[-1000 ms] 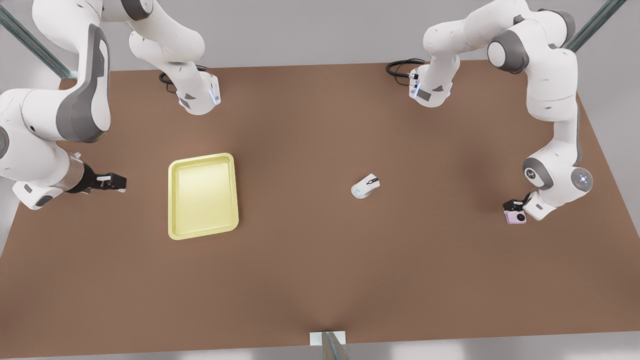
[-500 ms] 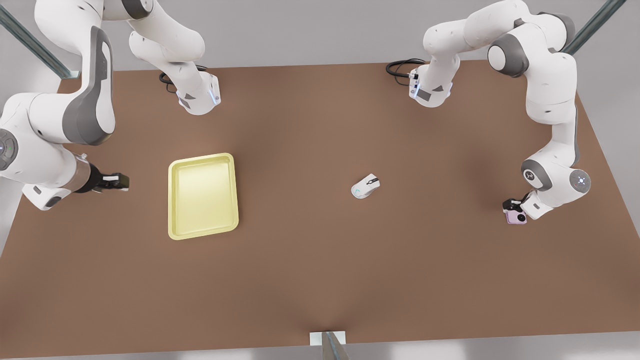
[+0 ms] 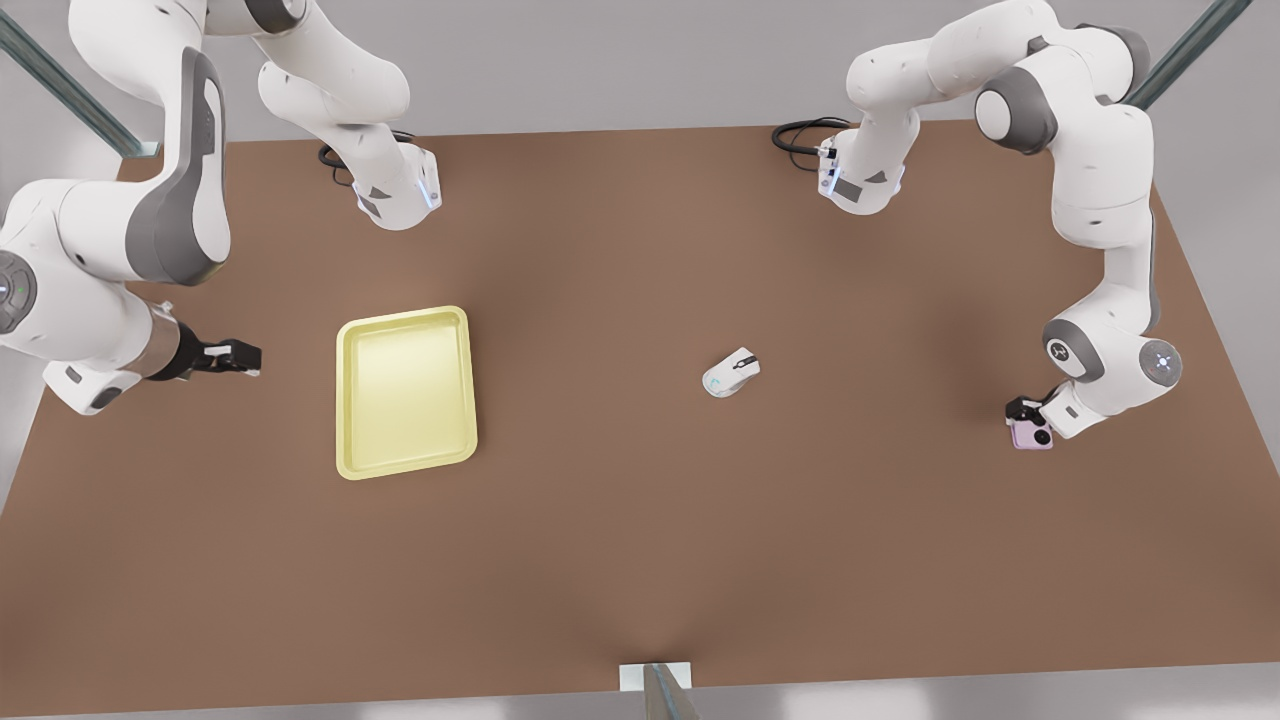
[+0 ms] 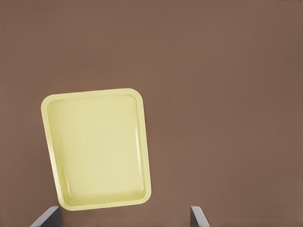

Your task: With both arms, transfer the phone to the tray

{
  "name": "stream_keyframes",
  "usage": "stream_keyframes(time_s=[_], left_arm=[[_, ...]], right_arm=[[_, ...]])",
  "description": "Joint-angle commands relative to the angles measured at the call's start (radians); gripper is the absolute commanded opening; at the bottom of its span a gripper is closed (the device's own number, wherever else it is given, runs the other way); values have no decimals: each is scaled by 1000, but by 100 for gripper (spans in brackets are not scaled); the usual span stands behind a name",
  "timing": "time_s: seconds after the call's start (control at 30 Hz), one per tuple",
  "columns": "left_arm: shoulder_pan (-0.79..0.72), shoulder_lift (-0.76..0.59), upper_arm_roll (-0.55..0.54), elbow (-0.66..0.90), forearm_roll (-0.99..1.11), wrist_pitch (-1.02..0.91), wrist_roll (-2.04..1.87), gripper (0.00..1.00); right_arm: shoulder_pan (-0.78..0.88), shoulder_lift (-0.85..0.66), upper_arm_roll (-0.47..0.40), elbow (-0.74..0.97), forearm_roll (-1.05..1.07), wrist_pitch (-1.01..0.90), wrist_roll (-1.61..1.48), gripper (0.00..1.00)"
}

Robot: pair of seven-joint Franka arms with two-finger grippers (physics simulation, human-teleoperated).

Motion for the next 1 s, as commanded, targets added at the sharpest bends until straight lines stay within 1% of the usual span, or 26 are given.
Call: stream_keyframes(time_s=[0.0,0.1,0.23,0.27,0.3,0.37,0.4,0.43,0.5,0.57,0.63,0.67,0.8,0.9,0.93,0.97], left_arm=[[-4,-3,-1,17,0,-56,29,80],[-11,-9,-6,28,0,-63,26,80],[-117,-65,-3,47,4,-194,-149,80],[-159,-82,-3,48,6,-226,-213,80],[-208,-98,-3,48,9,-257,-302,80],[-313,-115,-3,62,12,-326,-491,80],[-364,-123,-3,62,12,-330,-584,80],[-436,-121,-4,89,12,-375,-719,80],[-553,-108,-7,126,3,-381,-956,80],[-675,-52,-10,221,-2,-383,-1206,80],[-689,21,-128,361,0,-409,-1416,80],[-697,52,-164,418,0,-421,-1474,80],[-818,171,-173,590,0,-416,-1616,79],[-870,283,-173,735,1,-402,-1651,79],[-877,305,-181,761,1,-395,-1651,79],[-884,320,-193,761,1,-361,-1651,79]], right_arm=[[2,0,0,0,0,5,-13,100],[1,0,0,2,0,4,-13,100],[-1,1,0,6,2,7,-16,100],[1,10,0,15,2,-1,-14,100],[4,50,-5,69,0,-16,-17,100],[5,53,-5,75,0,-33,-14,100],[5,53,-5,75,2,-25,-17,100],[7,50,-5,74,2,-22,-13,100],[7,50,-5,75,8,-24,-20,100],[5,53,-6,77,5,-24,-20,100],[5,44,-5,69,2,-21,-22,100],[5,43,-6,69,2,-22,-23,100],[4,46,-8,69,3,-24,-60,100],[-8,29,-14,71,2,-22,-59,100],[-7,26,-29,71,3,24,-60,100],[5,10,-29,81,2,18,-57,100]])
